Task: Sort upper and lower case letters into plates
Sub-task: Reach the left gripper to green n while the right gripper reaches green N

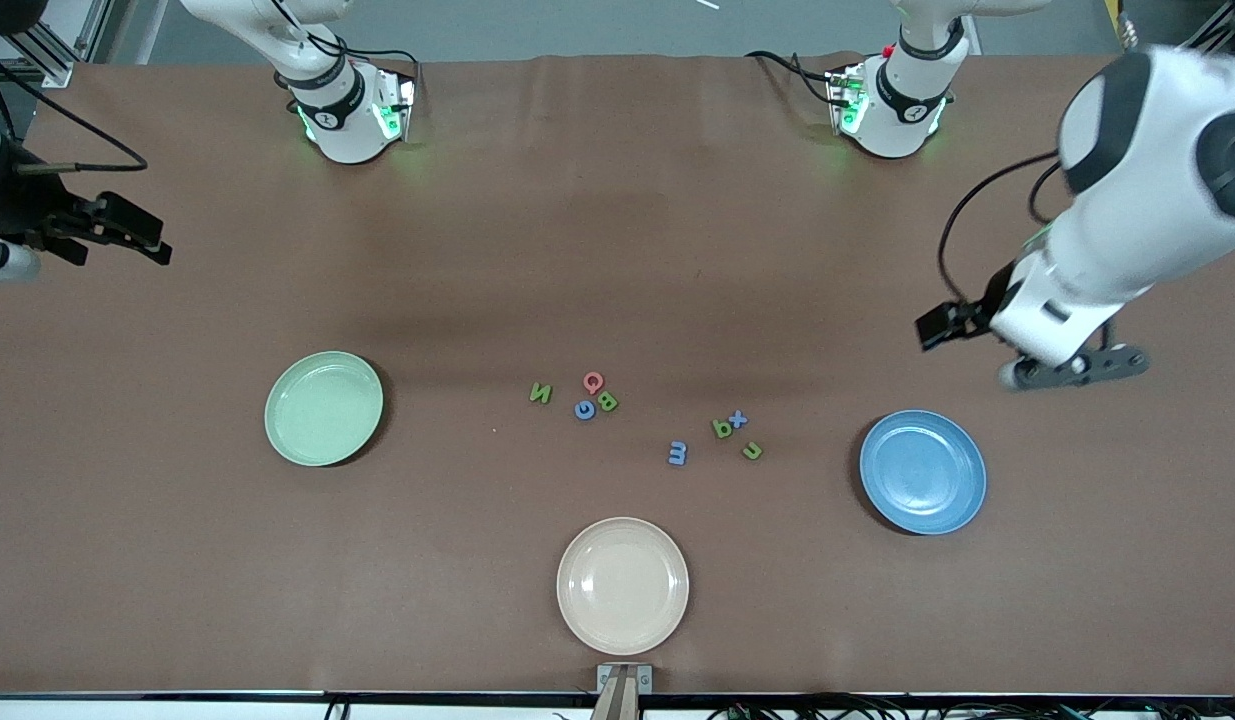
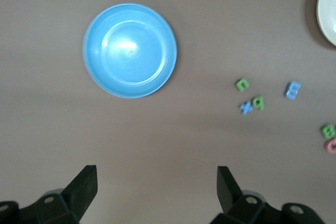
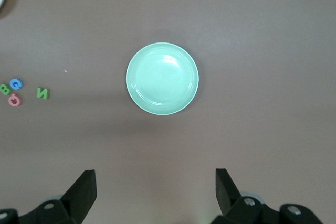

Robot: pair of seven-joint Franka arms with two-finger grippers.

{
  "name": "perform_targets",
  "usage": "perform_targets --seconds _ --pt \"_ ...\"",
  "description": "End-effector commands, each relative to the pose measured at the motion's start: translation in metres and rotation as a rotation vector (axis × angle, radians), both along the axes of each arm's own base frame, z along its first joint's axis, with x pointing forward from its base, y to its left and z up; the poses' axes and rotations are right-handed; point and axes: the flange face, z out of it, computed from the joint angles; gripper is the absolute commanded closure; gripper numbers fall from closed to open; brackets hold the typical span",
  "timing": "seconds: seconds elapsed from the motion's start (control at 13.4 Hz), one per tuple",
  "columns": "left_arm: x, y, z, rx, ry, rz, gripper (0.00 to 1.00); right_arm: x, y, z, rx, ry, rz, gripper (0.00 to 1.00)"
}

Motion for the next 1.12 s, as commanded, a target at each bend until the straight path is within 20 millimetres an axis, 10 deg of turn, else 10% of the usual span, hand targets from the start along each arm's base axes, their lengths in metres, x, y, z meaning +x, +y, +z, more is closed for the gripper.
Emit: perform_targets --seconds 0.0,0.3,0.67,1.04 --pt "0.029 -0.022 -0.057 -0.020 -0.005 0.099 0.00 0.045 -0.001 -0.062 -0.007 0.065 0.007 0.00" --pt "0.041 -0.074 -0.142 -0.026 -0.005 0.231 0.03 0.062 0.083 -0.104 -0.010 0.089 -0.046 0.00" --pt "0.057 -0.134 -0.218 0.001 -0.010 0.451 0.15 0.053 0.250 -0.195 -0.040 0.057 -0.197 0.00" --pt "0.057 -0.157 -0.268 0.033 -0.022 0.523 0.25 0.040 0.331 -0.288 0.017 0.009 -0.228 0.23"
